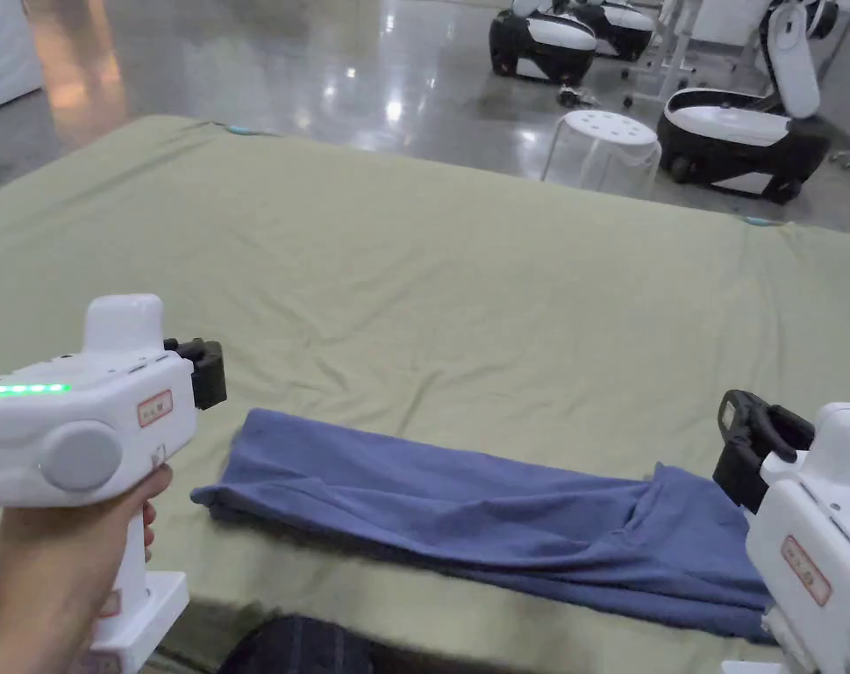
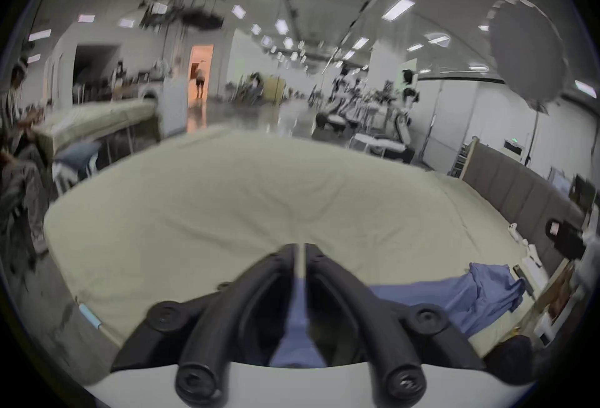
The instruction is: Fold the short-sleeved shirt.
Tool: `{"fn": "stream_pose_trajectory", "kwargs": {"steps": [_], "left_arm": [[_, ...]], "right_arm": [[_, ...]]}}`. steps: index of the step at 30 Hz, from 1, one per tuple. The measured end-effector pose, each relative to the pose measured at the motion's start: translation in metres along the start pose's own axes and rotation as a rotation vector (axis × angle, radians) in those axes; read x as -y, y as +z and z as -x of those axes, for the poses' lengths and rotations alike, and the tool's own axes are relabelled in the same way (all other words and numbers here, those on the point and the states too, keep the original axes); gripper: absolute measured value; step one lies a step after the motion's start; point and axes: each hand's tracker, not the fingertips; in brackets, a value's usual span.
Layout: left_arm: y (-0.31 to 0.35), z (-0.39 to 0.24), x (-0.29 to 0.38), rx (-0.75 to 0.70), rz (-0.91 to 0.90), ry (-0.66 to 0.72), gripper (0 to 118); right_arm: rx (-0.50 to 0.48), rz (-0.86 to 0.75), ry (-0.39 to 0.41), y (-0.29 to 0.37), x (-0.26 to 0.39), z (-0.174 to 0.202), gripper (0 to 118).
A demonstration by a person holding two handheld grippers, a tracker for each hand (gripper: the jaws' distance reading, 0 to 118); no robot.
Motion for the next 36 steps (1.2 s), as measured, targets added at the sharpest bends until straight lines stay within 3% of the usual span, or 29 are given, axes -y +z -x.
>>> {"fn": "stream_pose_trajectory", "kwargs": {"steps": [1,2,5,12,13,15,16,20,21,22,23,24,25,27,32,36], "left_arm": [[-0.006,0.015,0.000,0.054,0.078,0.021,67],[-0.013,0.030,0.001,0.144,0.183,0.058,85],[-0.024,0.062,0.010,0.349,0.301,0.228,86],[-0.075,0.123,0.048,0.644,0.521,0.713,86],[-0.087,0.122,0.056,0.667,0.575,0.746,86],[-0.106,0.107,0.070,0.610,0.653,0.665,86],[-0.113,0.098,0.073,0.668,0.613,0.640,85],[-0.134,0.074,0.075,0.777,0.600,0.754,85],[-0.134,0.068,0.075,0.758,0.593,0.729,82],[-0.150,0.076,0.075,0.715,0.592,0.681,56],[-0.152,0.071,0.077,0.539,0.639,0.570,11],[-0.151,0.069,0.082,0.411,0.682,0.492,9],[-0.144,0.068,0.076,0.558,0.602,0.538,9],[-0.133,0.064,0.066,0.465,0.603,0.511,9],[-0.111,0.077,0.028,0.178,0.413,0.345,9],[-0.086,0.057,0.014,0.068,0.482,0.197,9]], "right_arm": [[-0.017,0.020,0.000,-0.004,0.001,0.003,4],[-0.024,0.038,0.002,-0.009,0.002,0.008,4],[-0.030,0.057,0.004,-0.020,0.003,0.022,4],[-0.055,0.072,0.018,-0.015,-0.001,0.051,4],[-0.054,0.073,0.022,-0.014,-0.002,0.053,4],[-0.054,0.074,0.021,-0.012,-0.005,0.055,4],[-0.050,0.074,0.015,-0.011,-0.006,0.055,4],[-0.033,0.076,0.005,-0.011,-0.009,0.058,4],[-0.029,0.076,0.004,-0.010,-0.010,0.058,4],[-0.025,0.076,0.005,-0.010,-0.010,0.059,4],[-0.021,0.076,0.006,-0.010,-0.009,0.060,4],[-0.021,0.075,0.006,-0.009,-0.009,0.060,4],[-0.019,0.075,0.008,-0.009,-0.009,0.061,4],[-0.019,0.081,0.011,-0.010,-0.008,0.061,4],[-0.024,0.074,0.002,-0.010,-0.009,0.059,4],[-0.039,0.059,-0.019,-0.007,-0.007,0.055,4]]}}
